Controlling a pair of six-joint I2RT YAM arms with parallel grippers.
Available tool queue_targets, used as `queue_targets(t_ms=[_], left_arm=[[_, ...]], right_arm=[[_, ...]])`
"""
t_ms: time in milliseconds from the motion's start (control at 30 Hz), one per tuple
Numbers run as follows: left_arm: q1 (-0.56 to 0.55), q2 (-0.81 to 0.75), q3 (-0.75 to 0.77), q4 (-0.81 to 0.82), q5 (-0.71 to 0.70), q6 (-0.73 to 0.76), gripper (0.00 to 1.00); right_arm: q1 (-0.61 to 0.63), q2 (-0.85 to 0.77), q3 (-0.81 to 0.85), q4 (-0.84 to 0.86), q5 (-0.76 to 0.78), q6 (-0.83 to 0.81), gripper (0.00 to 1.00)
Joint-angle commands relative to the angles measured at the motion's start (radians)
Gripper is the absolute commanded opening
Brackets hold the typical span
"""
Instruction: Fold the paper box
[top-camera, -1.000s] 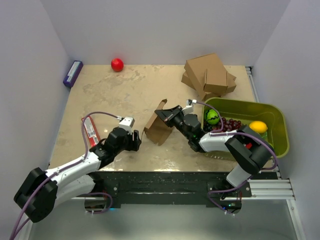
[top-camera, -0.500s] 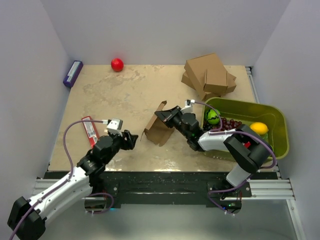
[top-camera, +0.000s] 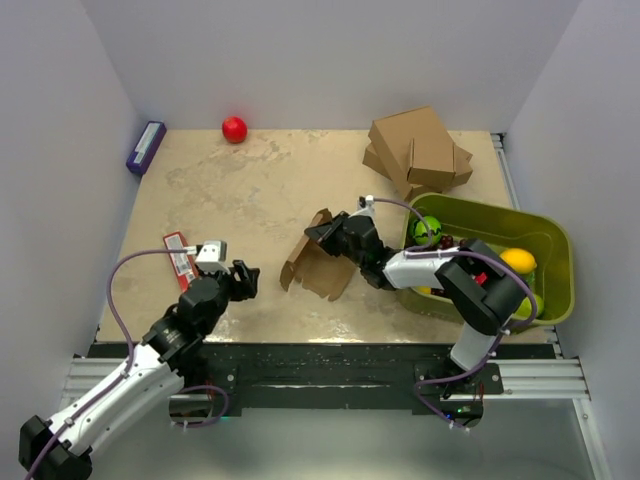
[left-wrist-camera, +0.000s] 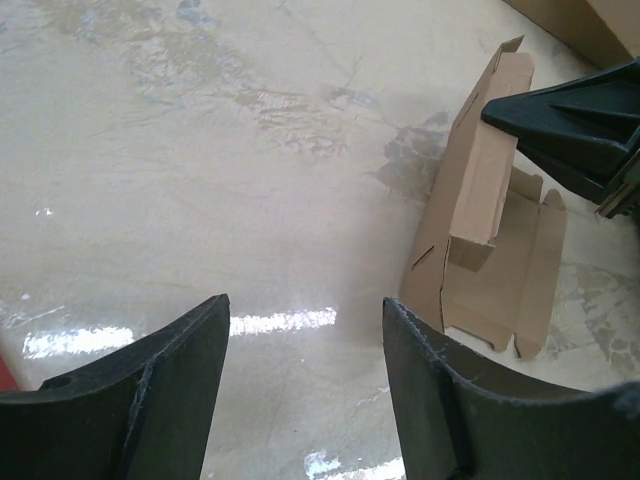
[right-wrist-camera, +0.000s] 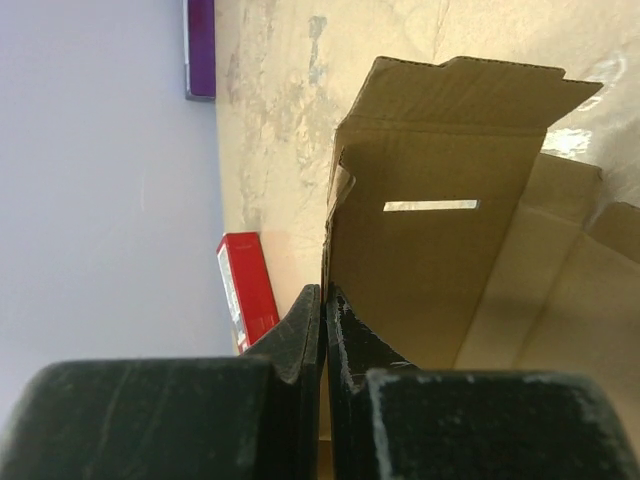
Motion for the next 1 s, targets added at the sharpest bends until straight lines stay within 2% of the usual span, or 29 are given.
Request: queue_targets(t_ms=[0,233,400,600,967], left_arm=[[0.009,-0.023,0.073,-0.052,-0.07,-0.032,0.67],[0.012,-0.018,0.076,-0.058,-0.068,-0.032,0.68],[0.012,-0.011,0.077,-0.053,-0.048,-0.029,0.69],[0.01,0.023,0.079,-0.041,-0.025,-0.015,0.69],[0.01,0.071,0.08,-0.006,0.012,0.011,0.68]], right_arm=[[0.038,-0.012,0.108,-0.125,0.061,-0.047,0.0],[0.055,0.095,0.135,-0.073,0.018,-0.025,0.0],[0.061,0.145,0.145,-0.077,0.044,-0.039,0.0],[0.046,0.11,0.095,-0.126,0.111,-0.048,0.0],[-0.056,0.024,-0.049,-0.122,0.122,-0.051,0.0]])
